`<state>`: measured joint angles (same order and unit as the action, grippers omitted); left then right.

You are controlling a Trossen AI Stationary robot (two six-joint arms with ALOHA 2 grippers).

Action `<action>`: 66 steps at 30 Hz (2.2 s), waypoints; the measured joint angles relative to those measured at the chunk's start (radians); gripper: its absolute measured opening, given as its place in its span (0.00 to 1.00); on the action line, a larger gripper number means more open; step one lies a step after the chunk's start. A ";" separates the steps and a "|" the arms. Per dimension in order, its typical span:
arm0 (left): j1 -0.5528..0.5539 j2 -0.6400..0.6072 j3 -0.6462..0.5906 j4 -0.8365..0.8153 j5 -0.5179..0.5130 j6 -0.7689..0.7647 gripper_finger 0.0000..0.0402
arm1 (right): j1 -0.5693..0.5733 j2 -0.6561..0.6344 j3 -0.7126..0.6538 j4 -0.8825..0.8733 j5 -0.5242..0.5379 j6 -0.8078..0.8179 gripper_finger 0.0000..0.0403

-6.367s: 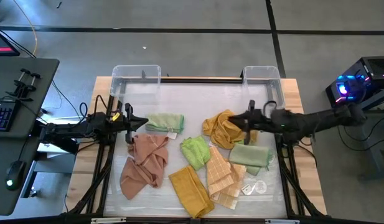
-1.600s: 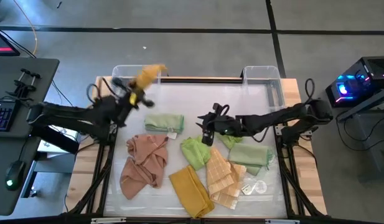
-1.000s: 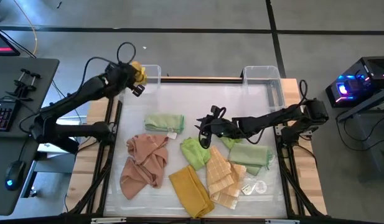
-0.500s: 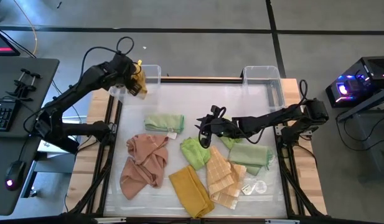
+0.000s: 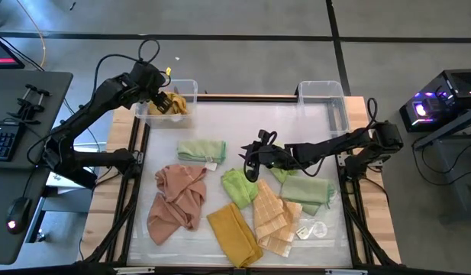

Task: Sort towels by color in basket
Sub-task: Put the top light green microfiber cloth into the right transparent bin

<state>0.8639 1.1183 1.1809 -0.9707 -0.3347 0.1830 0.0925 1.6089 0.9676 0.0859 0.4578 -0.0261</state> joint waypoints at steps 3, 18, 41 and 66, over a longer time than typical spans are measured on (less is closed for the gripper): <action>-0.003 -0.001 0.000 0.003 0.011 -0.036 0.52 | 0.000 0.000 0.000 -0.012 -0.019 -0.001 0.29; -0.460 -0.152 -0.250 0.553 0.353 0.109 0.42 | -0.052 0.221 0.000 0.338 -0.343 -0.027 0.31; -0.986 -0.197 -0.319 0.413 -0.548 -0.082 0.34 | -0.183 0.640 0.568 0.015 -0.405 -0.087 0.68; -1.038 -0.205 -0.367 0.270 -0.543 -0.296 0.34 | -0.093 0.557 0.578 -0.664 0.091 -0.053 0.13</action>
<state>-0.1737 0.9130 0.8137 -0.7006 -0.8773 -0.1135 -0.0009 2.1660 1.5455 -0.5785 0.5491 -0.0794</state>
